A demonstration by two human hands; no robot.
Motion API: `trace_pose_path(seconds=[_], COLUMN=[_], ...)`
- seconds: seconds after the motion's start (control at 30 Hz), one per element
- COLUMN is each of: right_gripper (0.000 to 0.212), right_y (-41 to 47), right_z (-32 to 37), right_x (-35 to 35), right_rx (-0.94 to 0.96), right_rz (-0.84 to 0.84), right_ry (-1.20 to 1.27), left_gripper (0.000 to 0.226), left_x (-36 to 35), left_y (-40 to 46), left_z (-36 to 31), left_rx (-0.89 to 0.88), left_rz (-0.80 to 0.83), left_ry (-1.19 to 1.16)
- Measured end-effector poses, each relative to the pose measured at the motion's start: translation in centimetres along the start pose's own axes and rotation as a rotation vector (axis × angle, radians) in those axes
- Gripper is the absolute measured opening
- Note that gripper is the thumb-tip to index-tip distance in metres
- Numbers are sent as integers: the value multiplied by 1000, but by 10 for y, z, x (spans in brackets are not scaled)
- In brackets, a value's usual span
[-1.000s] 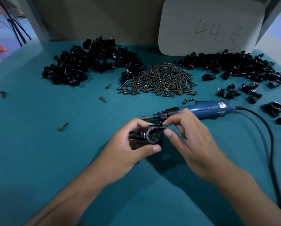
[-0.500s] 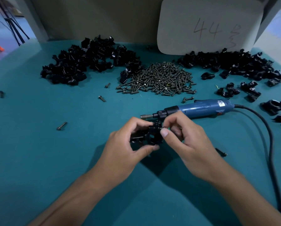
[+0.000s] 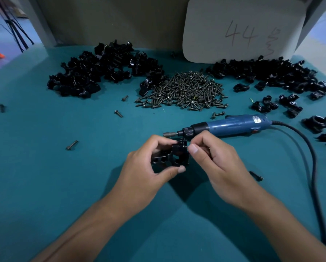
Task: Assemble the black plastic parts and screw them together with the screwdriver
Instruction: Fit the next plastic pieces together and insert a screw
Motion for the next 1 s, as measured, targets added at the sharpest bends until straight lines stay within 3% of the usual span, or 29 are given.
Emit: trace_pose_path(seconds=[0.1,0.23,0.37,0.5,0.67,0.8,0.93,1.0], right_gripper=[11,30,44,29,49,41,50,40], right_y=[0,0,-2,-3,-3,-2,-2,-2], right_z=[-3,3,1,2,-1,2,1,-5], right_x=[3,2,2,3,4,3,4,3], right_rx=[9,91,37,24,-21,1,-35,-78], right_rz=[-10,-18,-32,-4,-18,-4,-40,-12], right_ry=[-36,-163,-170,-153,-147,-94,-81,-6], left_gripper=[40,38,39,37,37,39,39,39], left_x=[1,-3,-6,-7,-8,-6,-6,-4], left_y=[1,0,-1,-1,-2,-1,-1,1], left_z=[1,-2,-4,-5,-3,-1,0,0], left_rx=[10,-37,-58,-67,-63,-60,-55,-47], left_rz=[-4,33,59,66,73,47,49,24], left_ry=[-21,31,29,-5,4,-7,-35,-68])
Point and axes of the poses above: each hand's wrist, its own y-axis towards the middle knuckle, its own x-axis out of the back of the hand, z = x × y, the point moved 7 cm from there along y, towards the middle knuckle, and after that the axes turned 10 degrees about -y, right-handed, at the moved point
